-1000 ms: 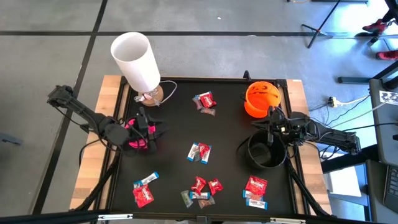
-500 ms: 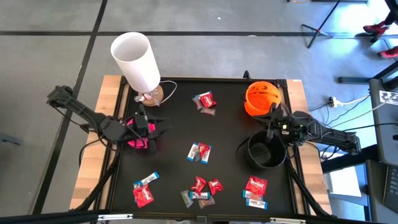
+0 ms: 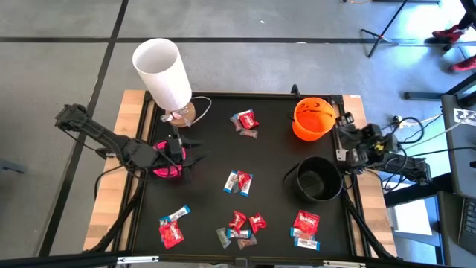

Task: Sort candy
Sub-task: Put the orange gummy into the pink bucket

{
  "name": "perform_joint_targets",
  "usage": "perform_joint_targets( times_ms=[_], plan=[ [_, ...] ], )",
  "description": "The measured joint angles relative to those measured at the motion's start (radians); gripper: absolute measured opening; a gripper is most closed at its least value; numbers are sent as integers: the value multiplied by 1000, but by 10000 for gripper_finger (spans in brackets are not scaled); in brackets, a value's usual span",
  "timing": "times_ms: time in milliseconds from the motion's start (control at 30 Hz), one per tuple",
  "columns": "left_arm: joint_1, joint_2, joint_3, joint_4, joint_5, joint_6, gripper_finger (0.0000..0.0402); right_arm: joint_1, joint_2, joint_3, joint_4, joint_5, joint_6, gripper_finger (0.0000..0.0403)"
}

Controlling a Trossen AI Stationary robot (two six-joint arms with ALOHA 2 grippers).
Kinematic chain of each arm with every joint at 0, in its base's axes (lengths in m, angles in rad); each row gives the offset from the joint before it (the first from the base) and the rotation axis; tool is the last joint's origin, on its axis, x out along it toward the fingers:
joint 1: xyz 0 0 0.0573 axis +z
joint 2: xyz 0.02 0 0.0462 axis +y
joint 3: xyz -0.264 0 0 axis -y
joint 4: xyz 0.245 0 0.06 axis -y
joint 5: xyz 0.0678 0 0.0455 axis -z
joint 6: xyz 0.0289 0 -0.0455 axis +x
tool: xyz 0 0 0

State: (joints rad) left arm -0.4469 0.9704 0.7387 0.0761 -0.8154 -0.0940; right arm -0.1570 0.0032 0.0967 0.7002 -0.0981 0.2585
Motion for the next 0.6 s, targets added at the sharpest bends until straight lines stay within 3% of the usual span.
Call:
perform_joint_targets(
  times_ms=[367,600],
  plan=[
    [9,38,0,1,23,-5,158,0,0,14,41,4,25,17],
    [11,38,0,25,22,0,158,0,97,228,-181,8,-66,17]
  ],
)
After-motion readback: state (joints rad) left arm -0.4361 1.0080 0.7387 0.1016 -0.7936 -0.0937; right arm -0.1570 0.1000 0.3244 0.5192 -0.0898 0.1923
